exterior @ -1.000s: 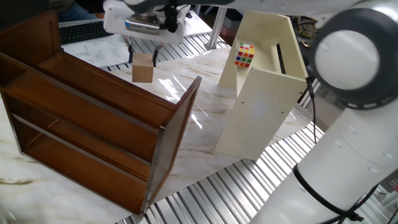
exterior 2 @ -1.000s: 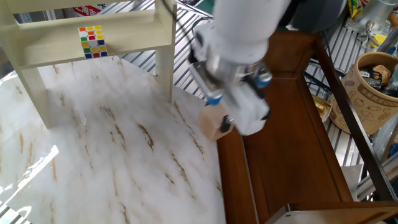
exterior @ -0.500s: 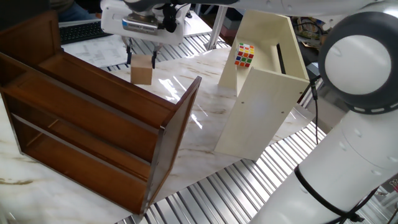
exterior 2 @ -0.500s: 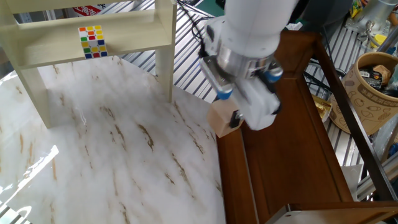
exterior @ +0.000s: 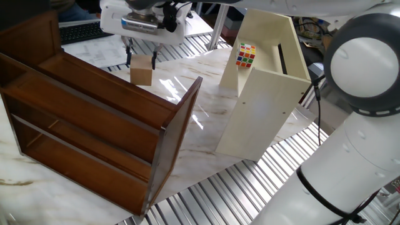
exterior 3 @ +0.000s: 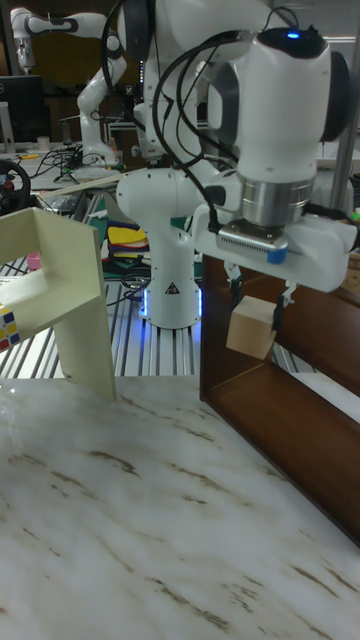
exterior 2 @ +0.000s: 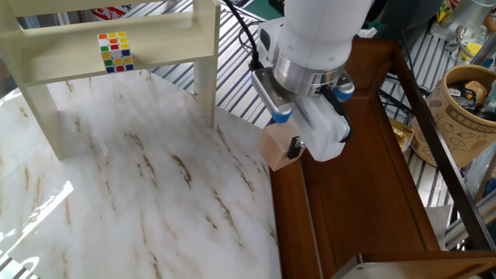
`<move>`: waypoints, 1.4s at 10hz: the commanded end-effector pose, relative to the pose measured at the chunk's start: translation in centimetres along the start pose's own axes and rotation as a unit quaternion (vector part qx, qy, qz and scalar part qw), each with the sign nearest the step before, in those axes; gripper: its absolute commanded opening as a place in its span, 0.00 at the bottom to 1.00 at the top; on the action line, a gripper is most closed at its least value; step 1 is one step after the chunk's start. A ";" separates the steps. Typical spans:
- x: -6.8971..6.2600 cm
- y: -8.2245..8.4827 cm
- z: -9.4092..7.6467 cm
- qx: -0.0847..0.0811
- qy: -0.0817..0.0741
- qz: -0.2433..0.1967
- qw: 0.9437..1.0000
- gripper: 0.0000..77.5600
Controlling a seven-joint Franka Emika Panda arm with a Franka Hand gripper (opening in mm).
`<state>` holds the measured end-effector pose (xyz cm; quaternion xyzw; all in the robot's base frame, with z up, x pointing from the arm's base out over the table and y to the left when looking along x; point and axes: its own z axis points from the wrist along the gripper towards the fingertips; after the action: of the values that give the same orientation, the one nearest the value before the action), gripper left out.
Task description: Put the object on the shelf
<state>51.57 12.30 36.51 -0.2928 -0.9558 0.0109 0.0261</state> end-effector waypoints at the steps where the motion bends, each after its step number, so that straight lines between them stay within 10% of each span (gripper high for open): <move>1: -0.1 0.9 -1.4 -0.004 0.003 0.016 1.000 0.02; 4: -0.1 0.9 -1.4 -0.013 -0.036 -0.030 0.999 0.02; 9: -0.1 0.9 -1.4 -0.011 -0.036 -0.065 0.997 0.02; 14: 2.9 3.0 -3.1 -0.011 -0.022 -0.033 0.999 0.02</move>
<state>51.90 13.38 37.53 -0.2501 -0.9681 0.0103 0.0100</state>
